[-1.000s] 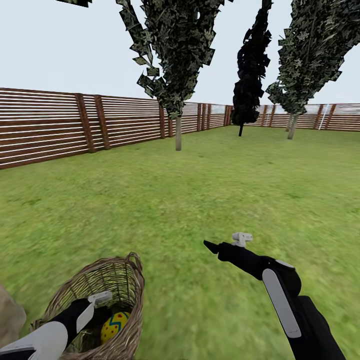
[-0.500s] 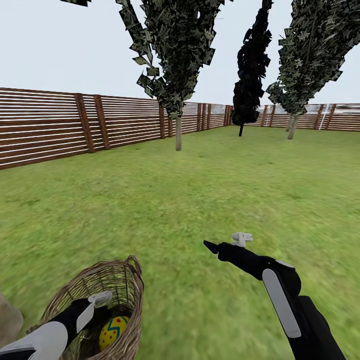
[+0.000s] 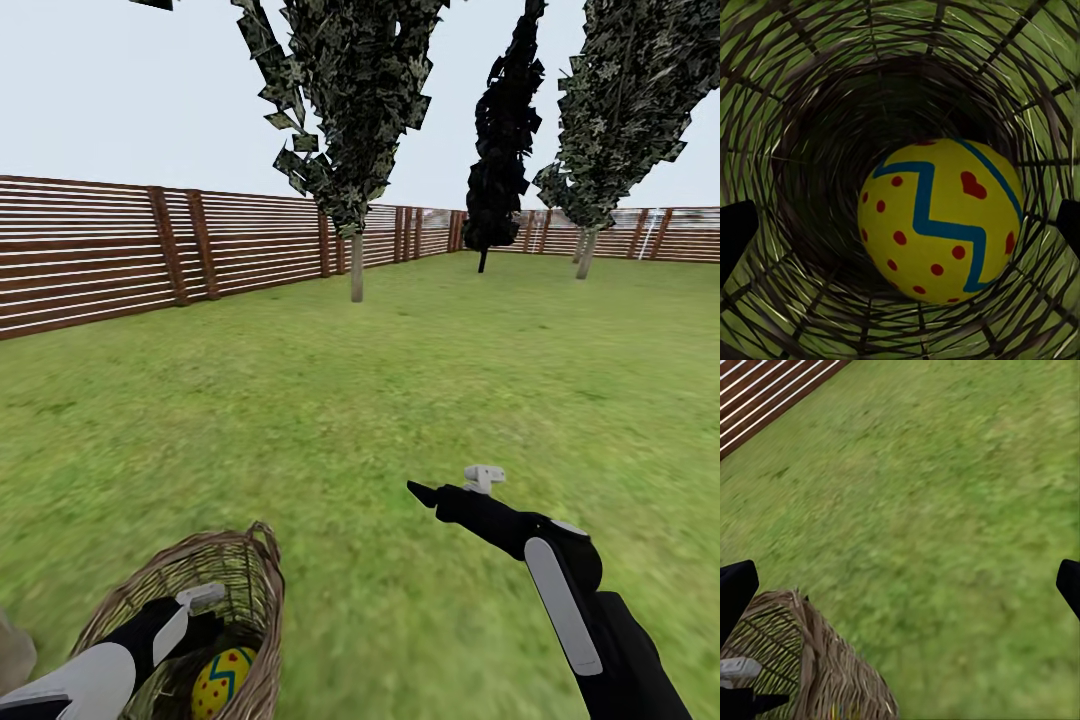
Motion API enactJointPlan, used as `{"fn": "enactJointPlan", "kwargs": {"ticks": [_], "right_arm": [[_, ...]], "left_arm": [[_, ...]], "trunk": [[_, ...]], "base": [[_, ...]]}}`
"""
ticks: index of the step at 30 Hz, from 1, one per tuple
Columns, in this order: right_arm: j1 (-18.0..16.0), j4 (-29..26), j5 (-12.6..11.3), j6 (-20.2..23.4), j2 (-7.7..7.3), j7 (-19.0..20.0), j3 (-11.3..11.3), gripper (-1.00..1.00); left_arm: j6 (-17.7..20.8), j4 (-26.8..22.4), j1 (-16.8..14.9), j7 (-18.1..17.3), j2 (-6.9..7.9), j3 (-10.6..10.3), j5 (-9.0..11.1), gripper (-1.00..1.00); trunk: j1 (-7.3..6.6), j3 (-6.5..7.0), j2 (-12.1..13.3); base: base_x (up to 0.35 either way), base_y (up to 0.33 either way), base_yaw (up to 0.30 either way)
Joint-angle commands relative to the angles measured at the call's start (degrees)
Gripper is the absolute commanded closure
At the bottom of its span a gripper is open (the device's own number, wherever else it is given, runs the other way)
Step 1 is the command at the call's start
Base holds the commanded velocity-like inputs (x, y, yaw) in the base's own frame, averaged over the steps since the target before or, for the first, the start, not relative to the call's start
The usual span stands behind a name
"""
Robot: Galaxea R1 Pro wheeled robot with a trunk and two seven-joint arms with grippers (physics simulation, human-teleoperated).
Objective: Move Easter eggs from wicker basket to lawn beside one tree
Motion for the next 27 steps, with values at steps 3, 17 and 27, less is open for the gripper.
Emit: {"fn": "enactJointPlan", "kwargs": {"ticks": [3,17,27], "right_arm": [[-0.04,-0.04,0.15,0.21,-0.03,0.20,0.01,-1.00],[-0.04,-0.04,0.12,0.21,0.01,0.20,0.01,-1.00],[-0.07,-0.04,0.11,0.21,-0.02,0.20,0.08,-1.00]], "left_arm": [[0.35,-0.13,0.00,0.31,-0.03,0.43,0.40,-1.00],[0.28,-0.13,0.01,0.31,-0.03,0.43,0.39,-1.00],[0.27,-0.13,0.00,0.31,-0.03,0.43,0.39,-1.00]], "trunk": [[-0.01,-0.06,-0.02],[-0.01,-0.06,-0.02],[0.02,-0.28,-0.04]], "base": [[0.111,0.000,0.000],[0.098,0.000,0.000],[0.004,0.000,0.000]]}}
